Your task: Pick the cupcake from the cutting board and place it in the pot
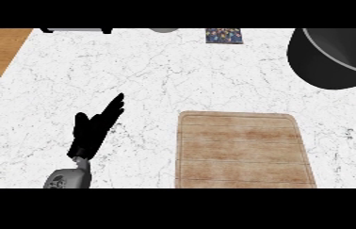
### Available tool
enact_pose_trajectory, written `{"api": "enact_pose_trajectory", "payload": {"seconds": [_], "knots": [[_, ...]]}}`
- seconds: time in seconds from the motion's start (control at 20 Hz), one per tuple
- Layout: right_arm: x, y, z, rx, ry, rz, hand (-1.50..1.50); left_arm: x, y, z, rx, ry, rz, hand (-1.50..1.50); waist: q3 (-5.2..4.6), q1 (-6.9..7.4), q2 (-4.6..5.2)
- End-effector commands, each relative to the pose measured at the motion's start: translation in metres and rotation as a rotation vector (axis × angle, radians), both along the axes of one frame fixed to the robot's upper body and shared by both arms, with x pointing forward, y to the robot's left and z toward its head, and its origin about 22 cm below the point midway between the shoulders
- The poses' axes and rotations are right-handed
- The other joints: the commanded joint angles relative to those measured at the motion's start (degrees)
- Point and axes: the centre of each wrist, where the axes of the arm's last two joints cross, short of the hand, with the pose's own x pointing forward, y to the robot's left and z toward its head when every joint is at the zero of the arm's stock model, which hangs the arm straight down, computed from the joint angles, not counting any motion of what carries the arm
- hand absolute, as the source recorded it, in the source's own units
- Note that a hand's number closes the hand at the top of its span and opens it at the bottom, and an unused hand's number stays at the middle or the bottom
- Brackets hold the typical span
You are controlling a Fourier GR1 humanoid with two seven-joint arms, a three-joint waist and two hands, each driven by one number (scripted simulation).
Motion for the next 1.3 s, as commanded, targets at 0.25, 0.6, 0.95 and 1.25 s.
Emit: {"api": "enact_pose_trajectory", "payload": {"seconds": [0.25, 0.6, 0.95, 1.25], "knots": [[0.076, 0.061, 0.030, -0.131, 0.154, 0.021, 1.50, 0.007, -0.018, -0.011, -0.006, -0.008, -0.007, 0.00, -0.02, 0.64, 0.43], [0.104, 0.090, 0.023, -0.300, 0.276, -0.014, 1.50, -0.003, -0.008, -0.008, -0.005, -0.007, -0.023, 0.00, 0.04, 1.93, 0.72], [0.117, 0.112, 0.000, -0.587, 0.477, -0.107, 1.50, 0.017, -0.014, 0.012, 0.004, -0.035, -0.054, 0.00, 0.12, 3.28, 1.44], [0.132, 0.132, -0.007, -0.394, 0.842, -0.151, 1.50, 0.013, -0.010, 0.003, 0.001, -0.018, -0.073, 0.00, 0.08, 4.07, 1.71]]}}
